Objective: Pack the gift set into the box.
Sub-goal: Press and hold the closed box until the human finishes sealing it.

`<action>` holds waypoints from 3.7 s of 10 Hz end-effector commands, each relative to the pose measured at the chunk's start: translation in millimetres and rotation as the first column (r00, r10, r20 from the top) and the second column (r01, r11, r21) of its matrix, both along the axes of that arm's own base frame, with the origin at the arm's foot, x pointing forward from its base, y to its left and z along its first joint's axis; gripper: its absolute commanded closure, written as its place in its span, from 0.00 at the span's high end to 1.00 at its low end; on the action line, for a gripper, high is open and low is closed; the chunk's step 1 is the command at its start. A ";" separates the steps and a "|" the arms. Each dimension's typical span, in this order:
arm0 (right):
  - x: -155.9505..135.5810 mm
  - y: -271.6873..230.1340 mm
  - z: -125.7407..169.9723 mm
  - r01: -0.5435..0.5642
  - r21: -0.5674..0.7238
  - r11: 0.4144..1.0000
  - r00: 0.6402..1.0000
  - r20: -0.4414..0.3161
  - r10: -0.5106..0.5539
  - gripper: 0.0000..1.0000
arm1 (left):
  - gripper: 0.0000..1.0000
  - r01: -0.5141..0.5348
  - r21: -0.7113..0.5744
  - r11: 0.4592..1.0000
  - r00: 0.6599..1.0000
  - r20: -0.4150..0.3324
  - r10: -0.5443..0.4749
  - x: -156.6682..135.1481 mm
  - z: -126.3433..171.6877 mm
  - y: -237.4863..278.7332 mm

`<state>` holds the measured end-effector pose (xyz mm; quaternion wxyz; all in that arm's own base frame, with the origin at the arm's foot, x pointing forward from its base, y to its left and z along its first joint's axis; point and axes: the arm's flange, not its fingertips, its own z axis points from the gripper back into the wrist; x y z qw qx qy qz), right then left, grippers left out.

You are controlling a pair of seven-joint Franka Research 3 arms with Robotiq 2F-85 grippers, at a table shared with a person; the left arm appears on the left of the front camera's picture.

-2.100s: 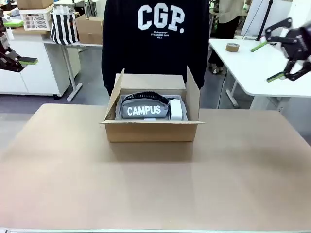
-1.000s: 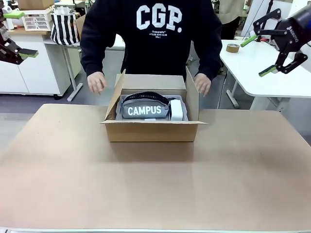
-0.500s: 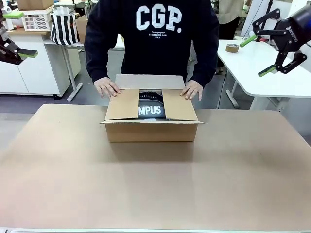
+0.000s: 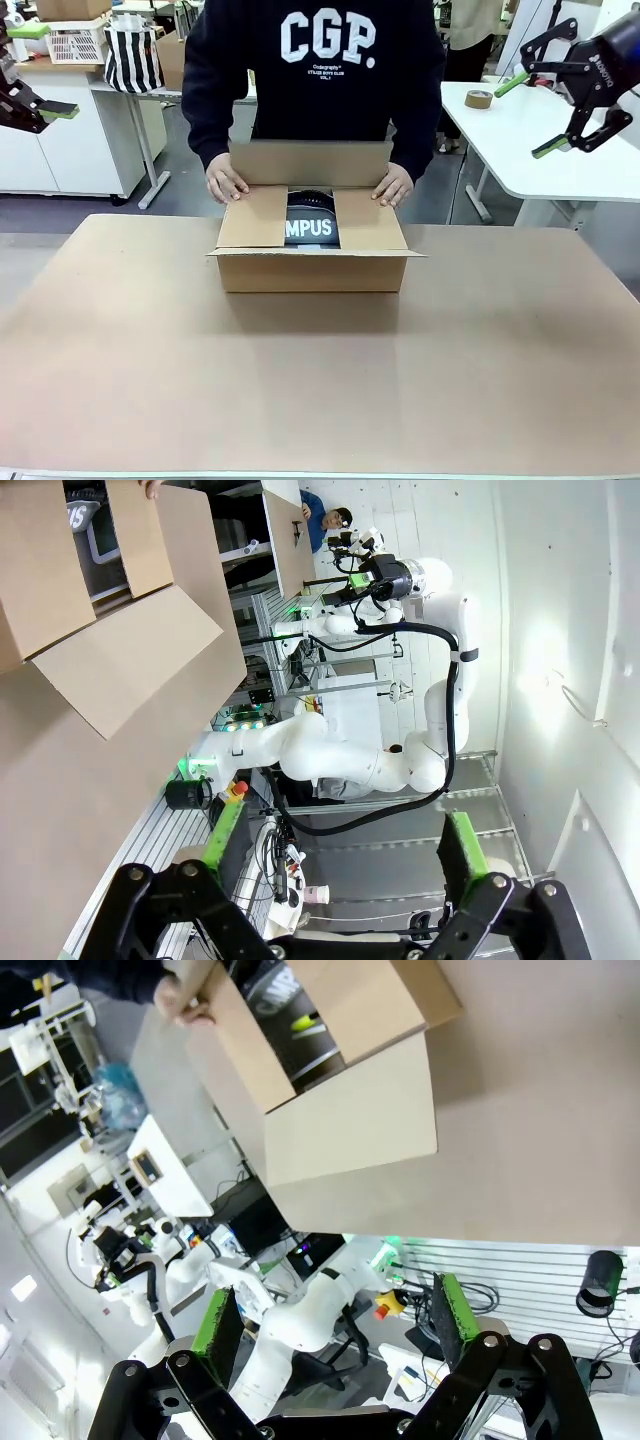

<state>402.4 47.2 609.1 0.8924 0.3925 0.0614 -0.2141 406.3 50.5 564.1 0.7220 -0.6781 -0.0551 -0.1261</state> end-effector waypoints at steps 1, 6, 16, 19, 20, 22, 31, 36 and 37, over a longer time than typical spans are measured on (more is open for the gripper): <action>0.1 -1.5 2.1 -0.005 -0.011 1.000 1.000 -0.006 0.004 1.00 | 1.00 0.001 0.003 1.000 1.000 0.005 -0.001 -2.1 -0.2 -0.1; 0.1 -1.5 2.1 -0.005 -0.011 1.000 1.000 -0.006 0.004 1.00 | 1.00 0.001 0.003 1.000 1.000 0.005 -0.001 -2.1 -0.2 -0.1; 0.1 -1.5 2.1 -0.005 -0.011 1.000 1.000 -0.006 0.004 1.00 | 1.00 0.001 0.003 1.000 1.000 0.005 -0.001 -2.1 -0.2 -0.1; 0.1 -1.5 2.1 -0.005 -0.011 1.000 1.000 -0.006 0.004 1.00 | 1.00 0.001 0.003 1.000 1.000 0.005 -0.001 -2.1 -0.2 -0.1; 0.1 -1.5 2.1 -0.005 -0.011 1.000 1.000 -0.006 0.004 1.00 | 1.00 0.001 0.003 1.000 1.000 0.005 -0.001 -2.1 -0.2 -0.1; 0.1 -1.5 2.1 -0.005 -0.011 1.000 1.000 -0.006 0.004 1.00 | 1.00 0.001 0.003 1.000 1.000 0.005 -0.001 -2.1 -0.2 -0.1; 0.1 -1.5 2.1 -0.005 -0.011 1.000 1.000 -0.006 0.004 1.00 | 1.00 0.001 0.003 1.000 1.000 0.005 -0.001 -2.1 -0.2 -0.1; 0.1 -1.5 2.1 -0.005 -0.011 1.000 1.000 -0.006 0.004 1.00 | 1.00 0.001 0.003 1.000 1.000 0.005 -0.001 -2.1 -0.2 -0.1; 0.1 -1.5 2.1 -0.005 -0.011 1.000 1.000 -0.006 0.004 1.00 | 1.00 0.001 0.003 1.000 1.000 0.005 -0.001 -2.1 -0.2 -0.1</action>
